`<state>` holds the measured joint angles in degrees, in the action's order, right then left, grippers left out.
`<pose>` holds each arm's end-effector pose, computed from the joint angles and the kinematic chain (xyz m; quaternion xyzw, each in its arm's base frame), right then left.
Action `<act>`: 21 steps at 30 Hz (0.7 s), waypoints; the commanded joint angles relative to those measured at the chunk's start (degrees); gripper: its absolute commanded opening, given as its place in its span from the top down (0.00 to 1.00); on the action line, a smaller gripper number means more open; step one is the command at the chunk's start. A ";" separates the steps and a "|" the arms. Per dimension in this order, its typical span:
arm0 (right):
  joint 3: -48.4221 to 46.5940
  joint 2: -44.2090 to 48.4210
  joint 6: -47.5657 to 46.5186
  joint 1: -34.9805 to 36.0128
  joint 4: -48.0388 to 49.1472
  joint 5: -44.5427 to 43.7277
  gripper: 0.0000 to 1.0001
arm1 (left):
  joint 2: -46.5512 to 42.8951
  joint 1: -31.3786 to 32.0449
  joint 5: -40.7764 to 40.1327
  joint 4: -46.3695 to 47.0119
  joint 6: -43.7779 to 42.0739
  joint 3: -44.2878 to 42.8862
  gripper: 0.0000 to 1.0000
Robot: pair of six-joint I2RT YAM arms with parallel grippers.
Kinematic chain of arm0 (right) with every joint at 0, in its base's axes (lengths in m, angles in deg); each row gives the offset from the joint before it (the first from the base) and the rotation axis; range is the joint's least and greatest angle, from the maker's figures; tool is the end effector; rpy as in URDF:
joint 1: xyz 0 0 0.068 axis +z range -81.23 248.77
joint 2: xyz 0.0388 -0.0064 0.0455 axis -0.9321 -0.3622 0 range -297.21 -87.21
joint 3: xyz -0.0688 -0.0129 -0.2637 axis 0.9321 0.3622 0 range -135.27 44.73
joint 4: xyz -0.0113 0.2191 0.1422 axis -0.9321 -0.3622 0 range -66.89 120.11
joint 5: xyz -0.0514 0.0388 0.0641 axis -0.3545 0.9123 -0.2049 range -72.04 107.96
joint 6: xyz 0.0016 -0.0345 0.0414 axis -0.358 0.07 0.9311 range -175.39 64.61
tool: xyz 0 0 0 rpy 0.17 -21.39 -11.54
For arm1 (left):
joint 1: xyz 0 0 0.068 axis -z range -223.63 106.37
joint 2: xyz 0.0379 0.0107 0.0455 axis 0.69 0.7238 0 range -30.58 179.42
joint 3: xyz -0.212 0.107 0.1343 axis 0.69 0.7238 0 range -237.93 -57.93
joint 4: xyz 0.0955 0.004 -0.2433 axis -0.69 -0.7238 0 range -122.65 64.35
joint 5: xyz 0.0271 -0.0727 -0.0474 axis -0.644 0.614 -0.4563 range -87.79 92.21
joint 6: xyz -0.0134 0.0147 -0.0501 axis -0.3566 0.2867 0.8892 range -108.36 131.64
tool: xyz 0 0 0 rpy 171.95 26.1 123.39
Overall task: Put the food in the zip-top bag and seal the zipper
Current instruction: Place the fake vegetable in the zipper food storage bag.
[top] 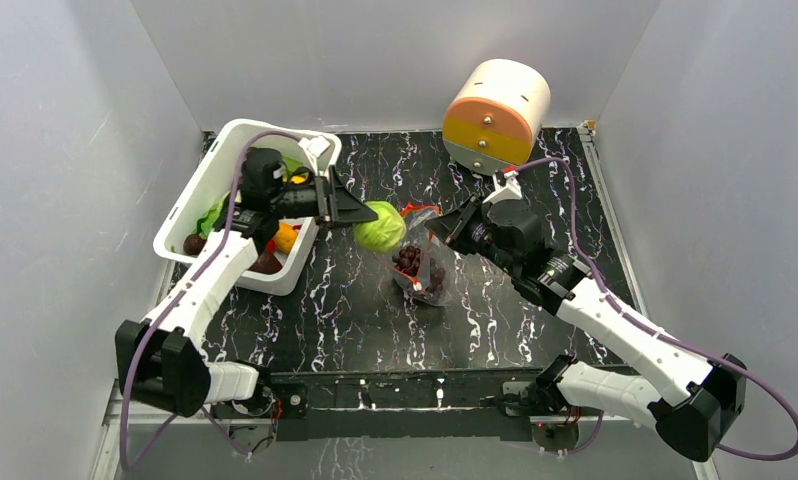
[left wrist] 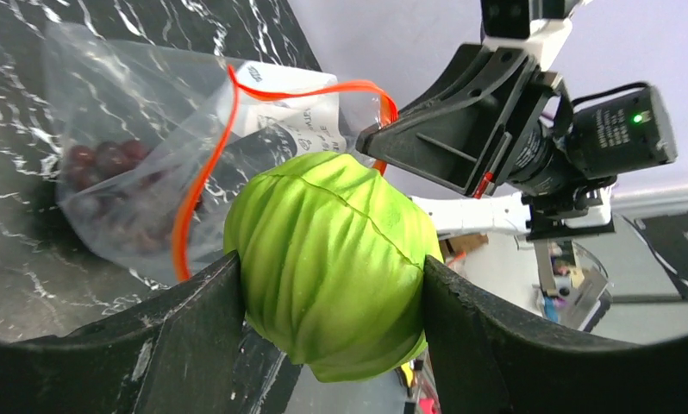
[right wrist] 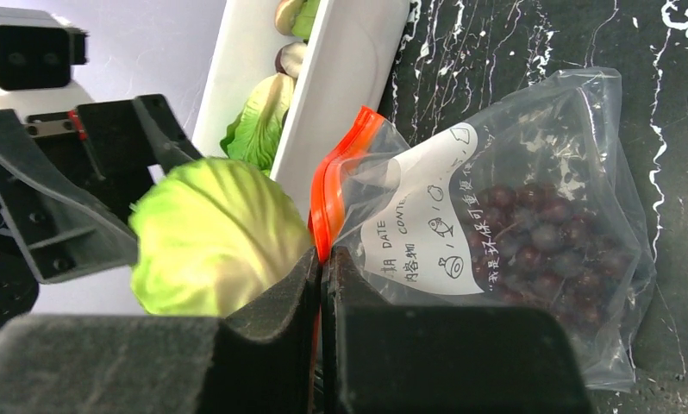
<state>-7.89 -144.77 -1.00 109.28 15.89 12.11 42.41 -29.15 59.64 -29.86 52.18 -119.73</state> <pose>0.1779 0.1473 0.3390 0.1276 0.8044 0.3983 0.4220 0.2680 -0.1002 0.3525 0.1264 0.7453 -0.5844 0.2949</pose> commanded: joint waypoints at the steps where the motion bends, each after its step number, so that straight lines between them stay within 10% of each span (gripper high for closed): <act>1: -0.02 -0.02 1.07 0.14 6.31 -0.21 1.00 | 2.66 5.14 2.03 2.53 -0.40 -0.34 0.55; 21: 0.54 -3.80 0.69 0.18 9.78 9.41 1.00 | 13.12 15.35 -22.57 -8.02 -14.84 -4.50 0.56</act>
<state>-6.10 -148.81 -0.38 109.28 20.55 19.50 53.52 -16.72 44.60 -31.30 43.06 -119.60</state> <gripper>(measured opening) 0.010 0.652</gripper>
